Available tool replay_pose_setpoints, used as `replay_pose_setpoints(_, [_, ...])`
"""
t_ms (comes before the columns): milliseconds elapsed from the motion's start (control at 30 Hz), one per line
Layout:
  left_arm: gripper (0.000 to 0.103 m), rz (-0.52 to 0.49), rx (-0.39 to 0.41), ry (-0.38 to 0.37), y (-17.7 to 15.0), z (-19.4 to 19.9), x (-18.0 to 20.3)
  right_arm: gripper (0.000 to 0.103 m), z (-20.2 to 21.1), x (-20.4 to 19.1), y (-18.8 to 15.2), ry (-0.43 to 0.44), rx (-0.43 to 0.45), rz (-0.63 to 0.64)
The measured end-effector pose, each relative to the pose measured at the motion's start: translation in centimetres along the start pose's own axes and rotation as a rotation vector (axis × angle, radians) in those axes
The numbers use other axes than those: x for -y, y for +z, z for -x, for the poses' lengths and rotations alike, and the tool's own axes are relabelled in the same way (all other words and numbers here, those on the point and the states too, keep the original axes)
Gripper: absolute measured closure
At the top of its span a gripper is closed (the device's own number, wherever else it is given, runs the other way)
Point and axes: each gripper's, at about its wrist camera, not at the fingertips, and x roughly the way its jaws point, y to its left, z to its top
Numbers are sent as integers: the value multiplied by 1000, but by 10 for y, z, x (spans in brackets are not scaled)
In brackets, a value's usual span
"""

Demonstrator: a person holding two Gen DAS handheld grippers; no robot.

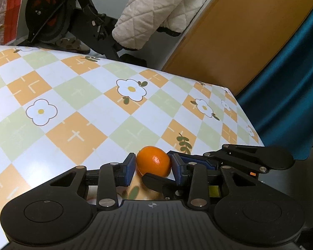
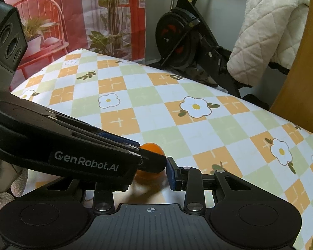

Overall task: Organize fruits
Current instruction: 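Grasp the small orange between the left and right grippers, then carry the small orange with both grippers onto the plate rim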

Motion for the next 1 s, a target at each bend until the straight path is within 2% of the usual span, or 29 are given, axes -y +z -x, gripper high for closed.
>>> replay_pose_setpoints(500, [64,-104,43,26,-14,40,54,72,68,-2,-23,-7,118,-50])
replay_pose_setpoints(1000, [64,-182,49,29,-42,54,113,72,127,16,-71,-22,194,-104])
